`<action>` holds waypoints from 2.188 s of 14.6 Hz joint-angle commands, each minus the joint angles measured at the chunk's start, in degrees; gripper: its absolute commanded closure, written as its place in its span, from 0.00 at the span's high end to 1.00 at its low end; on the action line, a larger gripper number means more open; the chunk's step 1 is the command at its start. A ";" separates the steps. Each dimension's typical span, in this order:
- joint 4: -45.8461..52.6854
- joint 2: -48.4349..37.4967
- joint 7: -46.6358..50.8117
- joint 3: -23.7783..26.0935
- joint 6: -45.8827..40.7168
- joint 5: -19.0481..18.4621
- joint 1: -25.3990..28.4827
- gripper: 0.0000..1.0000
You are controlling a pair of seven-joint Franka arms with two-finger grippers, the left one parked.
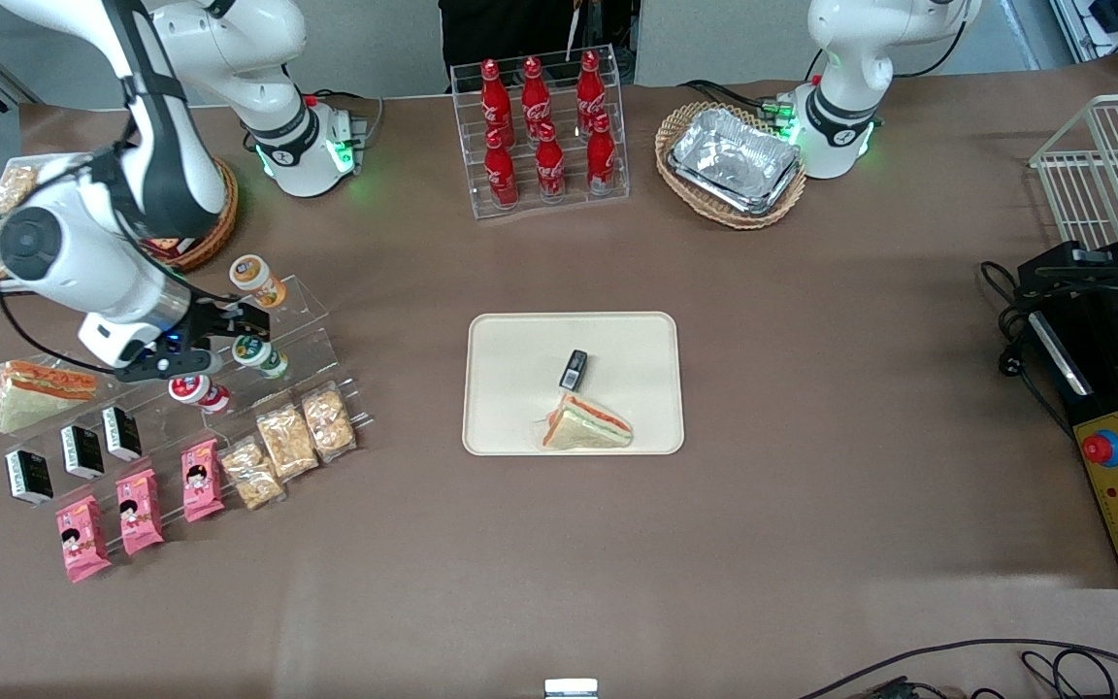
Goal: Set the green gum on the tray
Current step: 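Lower the right gripper onto the green-labelled gum bottle and close it, then lift the green gum bottle and carry it toward the cream tray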
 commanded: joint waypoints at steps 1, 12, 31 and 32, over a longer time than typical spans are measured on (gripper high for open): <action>-2.17 2.15 -0.06 0.05 4.05 -0.76 0.85 1.00; -2.09 3.92 -1.90 -0.13 5.11 -1.73 0.50 0.15; 42.90 5.67 5.28 1.44 -42.96 4.16 1.64 0.08; 43.17 5.59 8.96 3.28 -43.40 4.77 2.08 0.08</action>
